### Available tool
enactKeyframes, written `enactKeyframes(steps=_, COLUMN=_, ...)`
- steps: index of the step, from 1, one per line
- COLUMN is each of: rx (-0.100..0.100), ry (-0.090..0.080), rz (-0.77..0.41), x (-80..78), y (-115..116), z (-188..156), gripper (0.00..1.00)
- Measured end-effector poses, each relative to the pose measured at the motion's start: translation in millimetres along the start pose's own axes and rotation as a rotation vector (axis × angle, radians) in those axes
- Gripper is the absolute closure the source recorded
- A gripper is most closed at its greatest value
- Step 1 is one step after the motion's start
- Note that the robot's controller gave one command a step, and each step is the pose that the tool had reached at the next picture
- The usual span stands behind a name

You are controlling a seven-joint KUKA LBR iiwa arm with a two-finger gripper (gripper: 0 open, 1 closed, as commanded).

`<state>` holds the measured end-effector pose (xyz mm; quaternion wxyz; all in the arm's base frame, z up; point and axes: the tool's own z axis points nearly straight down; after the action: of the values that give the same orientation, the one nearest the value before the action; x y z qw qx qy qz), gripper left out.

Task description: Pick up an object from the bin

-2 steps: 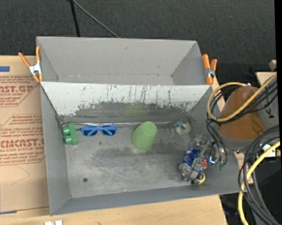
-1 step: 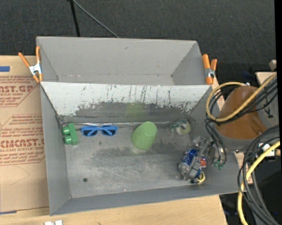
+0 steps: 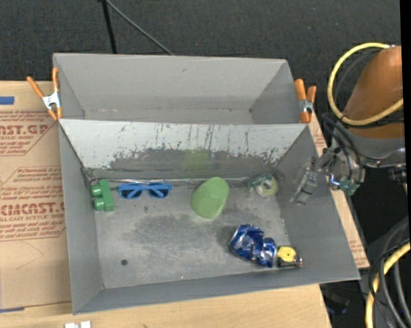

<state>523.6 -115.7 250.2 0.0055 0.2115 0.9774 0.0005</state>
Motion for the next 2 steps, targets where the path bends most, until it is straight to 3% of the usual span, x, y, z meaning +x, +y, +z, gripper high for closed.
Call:
enactKeyframes(steps=1, rx=0.002, ry=0.008, rz=0.002, x=1.7, y=-1, z=5, gripper=0.00)
enactKeyframes(steps=2, rx=0.004, ry=0.020, rz=-0.094, x=36.9, y=-13, z=149, gripper=0.00)
